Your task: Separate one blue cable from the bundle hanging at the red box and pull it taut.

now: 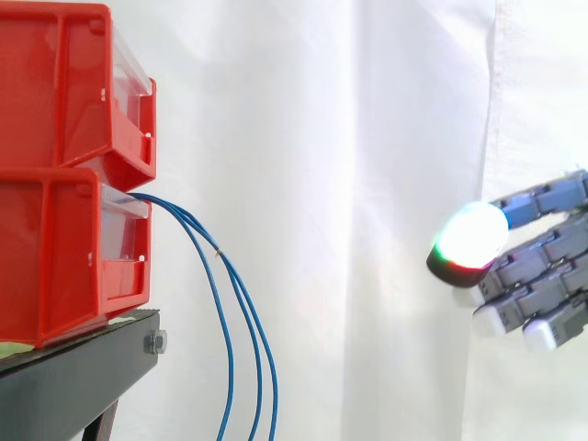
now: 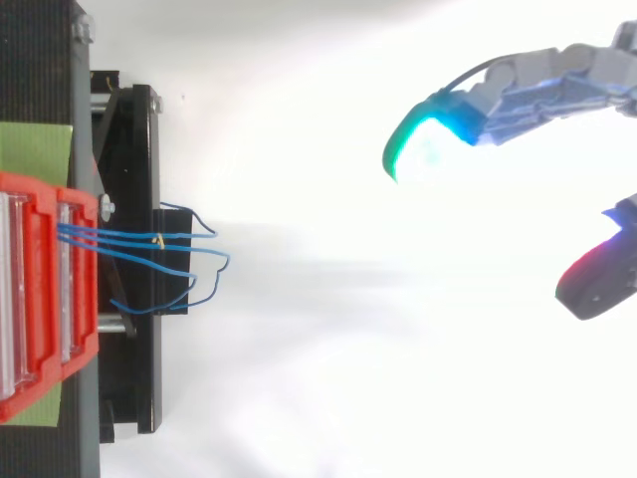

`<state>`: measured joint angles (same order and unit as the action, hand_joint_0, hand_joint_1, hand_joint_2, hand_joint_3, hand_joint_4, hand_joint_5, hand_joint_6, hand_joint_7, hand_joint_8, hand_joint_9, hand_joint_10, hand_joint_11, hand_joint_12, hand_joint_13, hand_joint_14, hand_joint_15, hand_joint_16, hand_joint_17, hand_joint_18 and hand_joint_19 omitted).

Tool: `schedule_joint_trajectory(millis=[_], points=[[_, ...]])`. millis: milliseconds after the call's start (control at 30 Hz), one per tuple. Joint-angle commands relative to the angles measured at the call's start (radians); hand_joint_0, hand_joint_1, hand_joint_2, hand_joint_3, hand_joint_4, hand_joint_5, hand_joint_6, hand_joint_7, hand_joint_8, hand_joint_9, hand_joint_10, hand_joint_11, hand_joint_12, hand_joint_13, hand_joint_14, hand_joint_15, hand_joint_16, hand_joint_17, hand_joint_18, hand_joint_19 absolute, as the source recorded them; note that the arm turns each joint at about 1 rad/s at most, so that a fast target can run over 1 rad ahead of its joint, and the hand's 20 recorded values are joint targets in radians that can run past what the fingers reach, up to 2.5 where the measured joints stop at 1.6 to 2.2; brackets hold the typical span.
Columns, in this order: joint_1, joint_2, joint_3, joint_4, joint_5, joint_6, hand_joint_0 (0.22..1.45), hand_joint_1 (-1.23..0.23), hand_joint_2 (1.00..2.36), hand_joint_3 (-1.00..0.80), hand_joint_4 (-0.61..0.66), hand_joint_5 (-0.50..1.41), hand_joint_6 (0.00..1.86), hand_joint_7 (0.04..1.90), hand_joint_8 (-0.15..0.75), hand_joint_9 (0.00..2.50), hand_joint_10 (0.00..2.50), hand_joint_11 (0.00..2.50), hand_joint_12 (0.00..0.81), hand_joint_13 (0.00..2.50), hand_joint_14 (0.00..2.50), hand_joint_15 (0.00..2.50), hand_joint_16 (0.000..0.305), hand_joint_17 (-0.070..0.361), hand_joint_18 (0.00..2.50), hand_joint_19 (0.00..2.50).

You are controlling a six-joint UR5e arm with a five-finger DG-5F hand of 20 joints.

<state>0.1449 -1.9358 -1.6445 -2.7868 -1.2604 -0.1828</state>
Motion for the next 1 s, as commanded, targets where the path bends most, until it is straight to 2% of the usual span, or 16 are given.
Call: schedule_joint_trajectory(millis=[0, 100, 133, 200, 267, 333, 367, 467, 700, 800, 833, 900, 933, 967], points=[[0.001, -0.029, 0.002, 0.069, 0.009, 0.0, 0.51, -0.76, 1.0, -0.5, 0.21, -0.23, 0.5, 0.76, 0.249, 0.35, 0.0, 0.12, 0.266, 0.39, 0.0, 0.06, 0.037, 0.083, 0.43, 0.22], [0.001, -0.031, 0.003, 0.09, 0.016, -0.004, 0.51, -0.75, 1.0, -0.5, 0.21, -0.23, 0.5, 0.76, 0.249, 0.35, 0.0, 0.12, 0.265, 0.39, 0.0, 0.06, 0.037, 0.083, 0.43, 0.23], [0.002, -0.045, 0.006, 0.116, 0.038, -0.014, 0.51, -0.75, 1.0, -0.5, 0.21, -0.23, 0.5, 0.76, 0.249, 0.35, 0.0, 0.11, 0.265, 0.39, 0.0, 0.06, 0.037, 0.083, 0.43, 0.23], [0.004, -0.068, 0.029, 0.121, 0.059, -0.02, 0.51, -0.75, 1.0, -0.5, 0.21, -0.23, 0.5, 0.76, 0.248, 0.35, 0.0, 0.11, 0.265, 0.39, 0.0, 0.06, 0.037, 0.083, 0.43, 0.23], [0.001, -0.126, 0.088, 0.104, 0.061, -0.009, 0.51, -0.75, 1.0, -0.5, 0.21, -0.23, 0.5, 0.76, 0.25, 0.35, 0.0, 0.12, 0.265, 0.39, 0.0, 0.06, 0.037, 0.082, 0.43, 0.23], [-0.001, -0.141, 0.103, 0.095, 0.061, -0.004, 0.51, -0.75, 1.0, -0.5, 0.21, -0.23, 0.5, 0.75, 0.251, 0.35, 0.0, 0.12, 0.265, 0.39, 0.0, 0.06, 0.037, 0.082, 0.42, 0.23], [-0.004, -0.195, 0.166, 0.055, 0.061, 0.022, 0.51, -0.75, 1.0, -0.5, 0.21, -0.23, 0.5, 0.76, 0.251, 0.35, 0.0, 0.12, 0.265, 0.39, 0.0, 0.06, 0.036, 0.082, 0.42, 0.23], [-0.004, -0.218, 0.2, 0.042, 0.062, 0.037, 0.51, -0.74, 1.0, -0.5, 0.21, -0.23, 0.5, 0.76, 0.251, 0.35, 0.0, 0.11, 0.265, 0.39, 0.0, 0.06, 0.036, 0.082, 0.42, 0.23], [-0.001, -0.226, 0.207, 0.076, 0.062, 0.016, 0.51, -0.73, 1.0, -0.5, 0.21, -0.23, 0.5, 0.75, 0.254, 0.36, 0.0, 0.12, 0.264, 0.39, 0.0, 0.06, 0.036, 0.081, 0.42, 0.23], [0.001, -0.227, 0.207, 0.093, 0.07, -0.014, 0.51, -0.73, 1.0, -0.5, 0.21, -0.22, 0.5, 0.75, 0.255, 0.36, 0.0, 0.12, 0.264, 0.39, 0.0, 0.06, 0.036, 0.081, 0.42, 0.22], [0.001, -0.25, 0.213, 0.101, 0.075, -0.023, 0.51, -0.73, 1.0, -0.5, 0.22, -0.22, 0.5, 0.76, 0.256, 0.36, 0.0, 0.11, 0.264, 0.39, 0.0, 0.06, 0.036, 0.081, 0.42, 0.22], [-0.004, -0.267, 0.229, 0.102, 0.072, -0.02, 0.51, -0.73, 1.0, -0.5, 0.21, -0.22, 0.5, 0.76, 0.255, 0.36, 0.01, 0.11, 0.265, 0.39, 0.0, 0.05, 0.036, 0.081, 0.41, 0.22], [-0.005, -0.305, 0.265, 0.101, 0.07, -0.007, 0.51, -0.73, 1.0, -0.5, 0.22, -0.22, 0.5, 0.76, 0.256, 0.37, 0.0, 0.11, 0.265, 0.39, 0.0, 0.06, 0.036, 0.081, 0.41, 0.22], [-0.005, -0.321, 0.293, 0.095, 0.067, 0.006, 0.51, -0.73, 1.0, -0.5, 0.22, -0.22, 0.5, 0.76, 0.257, 0.37, 0.0, 0.11, 0.265, 0.39, 0.0, 0.06, 0.036, 0.081, 0.41, 0.22]])
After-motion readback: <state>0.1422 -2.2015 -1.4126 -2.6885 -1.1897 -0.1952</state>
